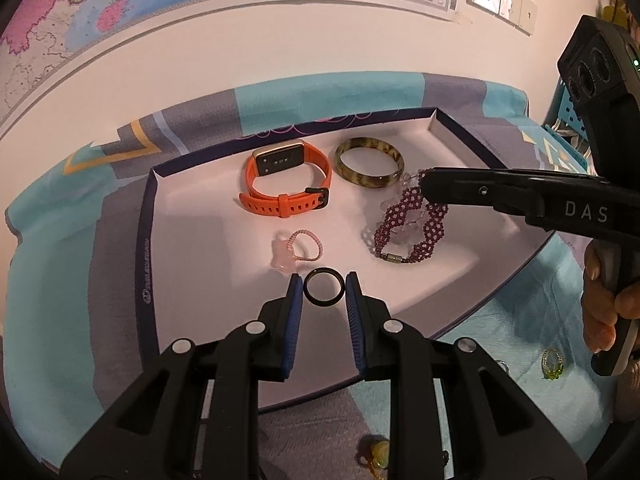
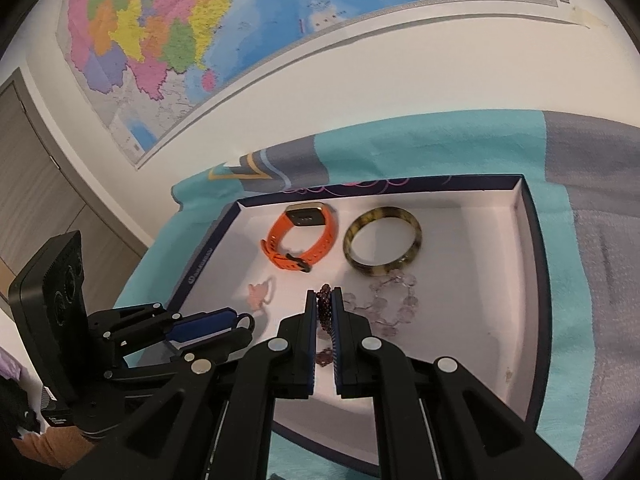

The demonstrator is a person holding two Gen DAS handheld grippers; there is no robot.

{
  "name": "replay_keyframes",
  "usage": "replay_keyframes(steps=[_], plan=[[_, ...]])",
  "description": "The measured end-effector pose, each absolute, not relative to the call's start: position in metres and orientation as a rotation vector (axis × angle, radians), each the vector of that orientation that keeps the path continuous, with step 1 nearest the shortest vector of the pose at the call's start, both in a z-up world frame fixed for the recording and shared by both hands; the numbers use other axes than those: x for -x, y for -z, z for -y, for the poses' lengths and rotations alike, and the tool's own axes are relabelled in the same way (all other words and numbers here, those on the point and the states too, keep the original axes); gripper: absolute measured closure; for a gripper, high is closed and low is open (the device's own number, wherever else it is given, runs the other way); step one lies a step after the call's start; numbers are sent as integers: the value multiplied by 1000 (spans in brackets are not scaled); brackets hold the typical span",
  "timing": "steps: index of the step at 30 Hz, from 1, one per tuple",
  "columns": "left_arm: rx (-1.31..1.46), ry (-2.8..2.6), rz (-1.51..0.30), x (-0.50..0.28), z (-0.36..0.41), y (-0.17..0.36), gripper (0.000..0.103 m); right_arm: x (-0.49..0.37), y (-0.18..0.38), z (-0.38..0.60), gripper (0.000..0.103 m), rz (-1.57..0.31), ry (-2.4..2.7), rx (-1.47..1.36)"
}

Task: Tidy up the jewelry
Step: 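Carry the black ring and purple bracelet over the box with both tools, then lower the ring and bracelet into the box and open both tools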

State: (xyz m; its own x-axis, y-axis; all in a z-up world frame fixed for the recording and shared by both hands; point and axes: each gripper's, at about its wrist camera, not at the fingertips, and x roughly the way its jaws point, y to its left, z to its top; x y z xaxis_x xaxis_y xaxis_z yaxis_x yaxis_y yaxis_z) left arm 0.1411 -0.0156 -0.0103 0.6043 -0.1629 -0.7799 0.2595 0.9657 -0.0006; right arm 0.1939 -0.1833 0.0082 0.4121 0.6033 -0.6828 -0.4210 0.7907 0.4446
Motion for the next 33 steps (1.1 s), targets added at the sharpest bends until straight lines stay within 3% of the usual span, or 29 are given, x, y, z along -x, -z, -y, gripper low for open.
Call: replay_keyframes(steps=[16,20,23,33], plan=[[-119,235,-913,-154,17,19,80,-196,-1,192,94,-956,-580,-190],[-106,236,-894,-148,15,13,73,-195,-2,193,84,-951,-564,-178],[-93,221,-860,-139,9,4,69,-192,-4,195,83,-944,-562,-177],[-11,177,-762,-92,-22,-25,65,-162,-21,203,66,-897,-604,-160]])
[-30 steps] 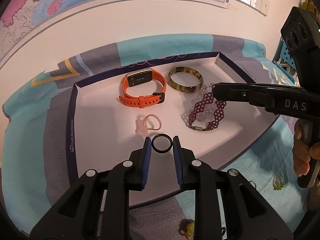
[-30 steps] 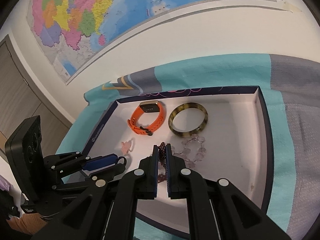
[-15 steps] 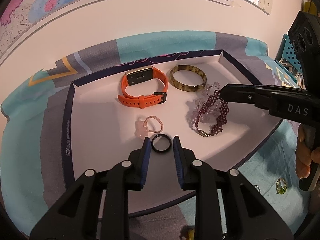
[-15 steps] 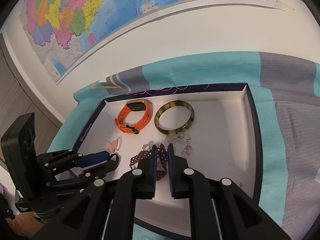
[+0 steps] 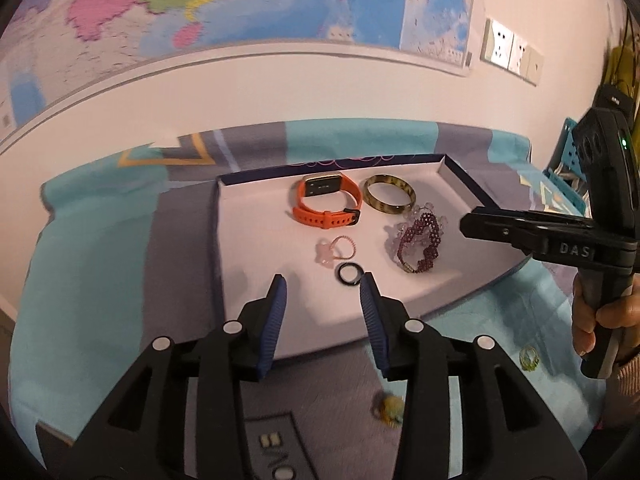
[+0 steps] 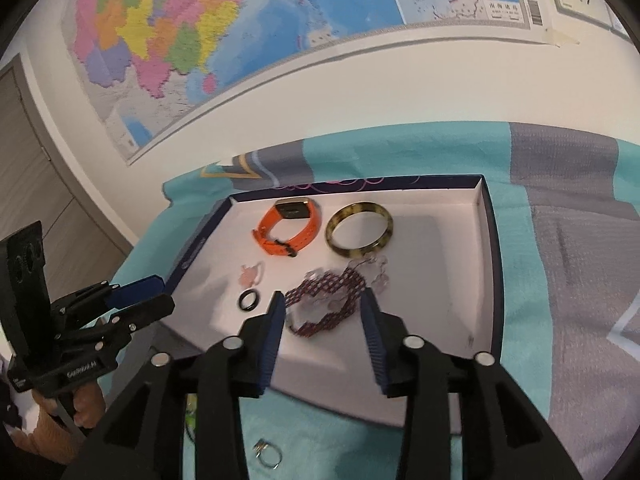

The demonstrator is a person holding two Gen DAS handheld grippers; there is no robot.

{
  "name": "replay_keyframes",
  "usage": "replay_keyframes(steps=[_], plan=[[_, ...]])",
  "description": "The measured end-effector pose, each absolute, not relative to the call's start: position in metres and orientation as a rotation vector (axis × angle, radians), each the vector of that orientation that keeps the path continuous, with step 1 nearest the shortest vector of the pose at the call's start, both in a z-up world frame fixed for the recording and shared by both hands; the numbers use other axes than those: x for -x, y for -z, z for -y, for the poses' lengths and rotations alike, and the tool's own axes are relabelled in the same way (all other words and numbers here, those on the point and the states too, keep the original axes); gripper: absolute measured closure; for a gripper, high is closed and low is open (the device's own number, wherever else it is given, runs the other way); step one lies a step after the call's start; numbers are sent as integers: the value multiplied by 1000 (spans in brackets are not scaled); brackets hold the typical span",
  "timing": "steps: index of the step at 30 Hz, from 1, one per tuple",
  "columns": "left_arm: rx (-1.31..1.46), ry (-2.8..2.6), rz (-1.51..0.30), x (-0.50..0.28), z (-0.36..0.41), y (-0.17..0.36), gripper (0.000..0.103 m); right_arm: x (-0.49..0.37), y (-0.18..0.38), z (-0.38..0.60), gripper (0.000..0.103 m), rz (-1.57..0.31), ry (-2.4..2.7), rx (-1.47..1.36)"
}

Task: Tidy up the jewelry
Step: 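Lower the ring and bracelet into the box and open both tools, then withdraw both open tools from the box toward the remaining jewelry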

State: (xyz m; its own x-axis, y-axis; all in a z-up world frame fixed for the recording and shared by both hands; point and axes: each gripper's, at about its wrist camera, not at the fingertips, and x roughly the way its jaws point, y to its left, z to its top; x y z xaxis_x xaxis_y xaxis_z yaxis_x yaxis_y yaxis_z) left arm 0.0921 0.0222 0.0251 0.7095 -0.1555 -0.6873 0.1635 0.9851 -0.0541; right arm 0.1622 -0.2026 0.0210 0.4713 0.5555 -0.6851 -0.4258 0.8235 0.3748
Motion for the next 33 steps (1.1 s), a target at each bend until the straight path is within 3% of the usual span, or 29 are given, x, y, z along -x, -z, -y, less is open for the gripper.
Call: replay_keyframes(steps=[11,33], plan=[[13,173,-779,-51,-29,-13,63,-116,-29,208,64,-890,-660,-114],[-20,314,-849,-9,3,15,61,-54,5,240,61,-996,-620,-70]])
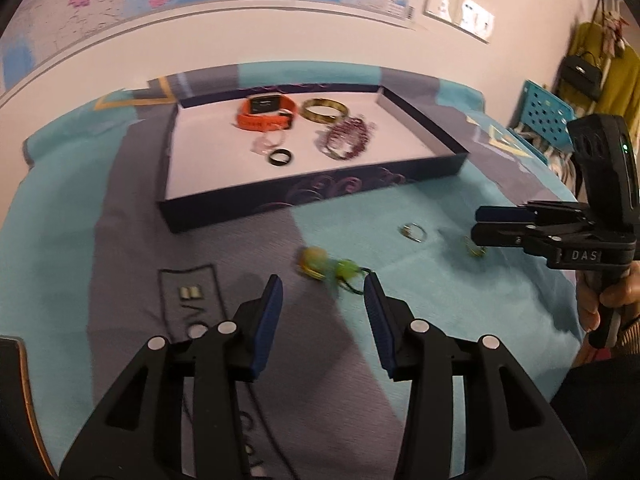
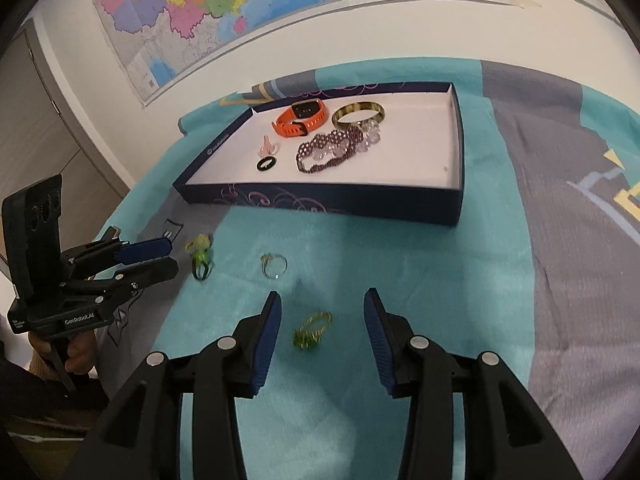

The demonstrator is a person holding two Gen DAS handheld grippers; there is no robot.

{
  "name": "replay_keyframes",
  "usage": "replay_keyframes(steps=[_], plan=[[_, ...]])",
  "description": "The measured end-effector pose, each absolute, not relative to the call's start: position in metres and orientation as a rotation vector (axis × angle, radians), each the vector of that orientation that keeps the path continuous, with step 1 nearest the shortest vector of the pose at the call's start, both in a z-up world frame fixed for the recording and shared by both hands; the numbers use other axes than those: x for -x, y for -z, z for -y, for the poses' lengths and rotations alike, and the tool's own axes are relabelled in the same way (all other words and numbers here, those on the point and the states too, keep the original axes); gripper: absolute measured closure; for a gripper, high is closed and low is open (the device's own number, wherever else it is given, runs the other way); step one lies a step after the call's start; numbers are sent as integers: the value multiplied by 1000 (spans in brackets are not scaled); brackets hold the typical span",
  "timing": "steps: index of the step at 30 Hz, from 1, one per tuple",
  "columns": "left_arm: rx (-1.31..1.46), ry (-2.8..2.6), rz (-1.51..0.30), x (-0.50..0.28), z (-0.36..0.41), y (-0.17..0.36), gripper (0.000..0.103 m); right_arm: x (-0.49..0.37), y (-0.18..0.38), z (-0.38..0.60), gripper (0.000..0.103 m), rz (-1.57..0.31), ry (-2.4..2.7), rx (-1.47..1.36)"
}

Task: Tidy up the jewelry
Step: 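Withdraw both open tools from the box toward the remaining jewelry, then grasp the green-bead hair tie with the left tool while the right tool grasps the green-stone gold ring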

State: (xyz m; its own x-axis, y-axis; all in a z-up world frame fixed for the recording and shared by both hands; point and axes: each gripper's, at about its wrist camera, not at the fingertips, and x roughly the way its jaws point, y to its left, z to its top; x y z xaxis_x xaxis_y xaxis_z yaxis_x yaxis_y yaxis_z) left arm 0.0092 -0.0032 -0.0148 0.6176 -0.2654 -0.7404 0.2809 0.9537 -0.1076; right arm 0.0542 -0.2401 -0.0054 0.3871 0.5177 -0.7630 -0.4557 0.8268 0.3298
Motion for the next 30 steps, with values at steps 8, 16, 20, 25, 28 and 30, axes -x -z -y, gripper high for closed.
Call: replay_keyframes(steps=[8,16,20,25,28,30], plan=[[-28,374,-864,-7,20,18,62,-42,8,239,59,-991,-619,-55],[-11,358,-910,-26,25,27,65,-37,8,236,58,-983,-624,-53],[-7,345,-908,-30,26,28,73,-34,8,236,57,-980,-626,-47],[-12,329,-908,-30,26,28,79,-29,7,231,57,-967,-614,-7],[-7,329,-907,-30,26,28,79,-25,7,226,60,-955,-595,42],[-4,329,-906,-29,26,28,79,-25,7,225,69,-952,-589,54]])
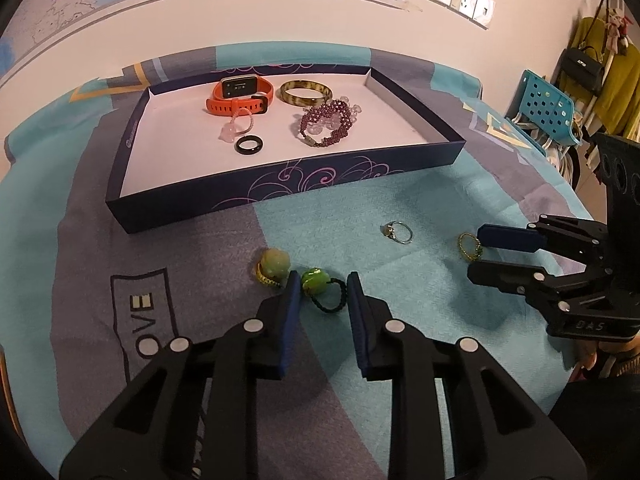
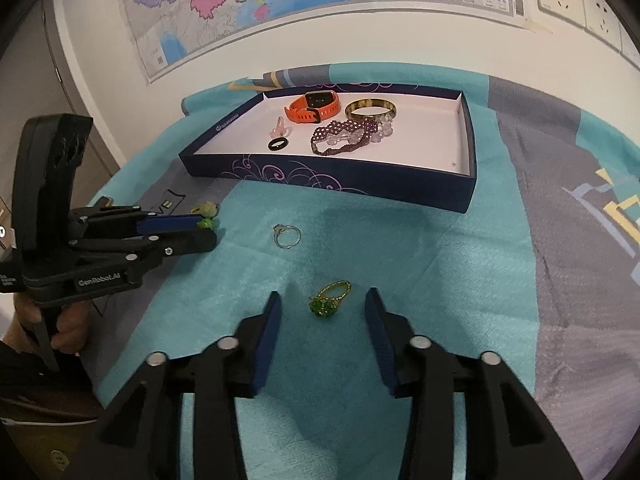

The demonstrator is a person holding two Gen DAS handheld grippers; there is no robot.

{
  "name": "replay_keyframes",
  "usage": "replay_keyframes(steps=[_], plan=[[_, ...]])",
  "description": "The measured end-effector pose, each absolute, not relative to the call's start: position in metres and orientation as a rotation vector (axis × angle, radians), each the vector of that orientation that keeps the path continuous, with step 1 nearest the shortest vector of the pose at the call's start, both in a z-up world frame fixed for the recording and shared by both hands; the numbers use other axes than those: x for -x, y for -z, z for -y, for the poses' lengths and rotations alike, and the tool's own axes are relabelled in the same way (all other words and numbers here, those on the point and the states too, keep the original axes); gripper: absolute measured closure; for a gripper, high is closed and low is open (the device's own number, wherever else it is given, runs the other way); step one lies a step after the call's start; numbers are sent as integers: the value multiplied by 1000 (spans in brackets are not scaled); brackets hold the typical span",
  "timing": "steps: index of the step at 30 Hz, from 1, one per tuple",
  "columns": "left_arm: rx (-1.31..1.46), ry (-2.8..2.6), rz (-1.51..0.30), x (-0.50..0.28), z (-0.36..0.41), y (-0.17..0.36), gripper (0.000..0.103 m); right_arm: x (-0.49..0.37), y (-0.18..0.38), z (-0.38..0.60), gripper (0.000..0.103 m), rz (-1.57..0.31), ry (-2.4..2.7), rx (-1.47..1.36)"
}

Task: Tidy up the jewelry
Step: 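Grasp the green-bead hair tie with the left tool while the right tool grasps the green-stone gold ring, then carry the hair tie and green-stone ring over the box with both tools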

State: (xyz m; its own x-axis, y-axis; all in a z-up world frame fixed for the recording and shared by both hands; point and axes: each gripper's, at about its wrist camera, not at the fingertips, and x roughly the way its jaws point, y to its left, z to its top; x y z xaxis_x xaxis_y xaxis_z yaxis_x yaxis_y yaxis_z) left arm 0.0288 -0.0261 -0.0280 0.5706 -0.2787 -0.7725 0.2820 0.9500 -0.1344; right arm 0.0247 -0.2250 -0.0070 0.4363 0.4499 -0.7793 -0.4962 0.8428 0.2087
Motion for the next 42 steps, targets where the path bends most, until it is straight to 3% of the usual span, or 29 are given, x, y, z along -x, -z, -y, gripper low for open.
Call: replay_keyframes(steps=[5,42], plan=[[0,331,-903,-27,25,28,79,-27,8,227,91,-952,-566,52],[14,329,-802,-16,12,-7,80,-52,-26,208,92,-861,-657,0]])
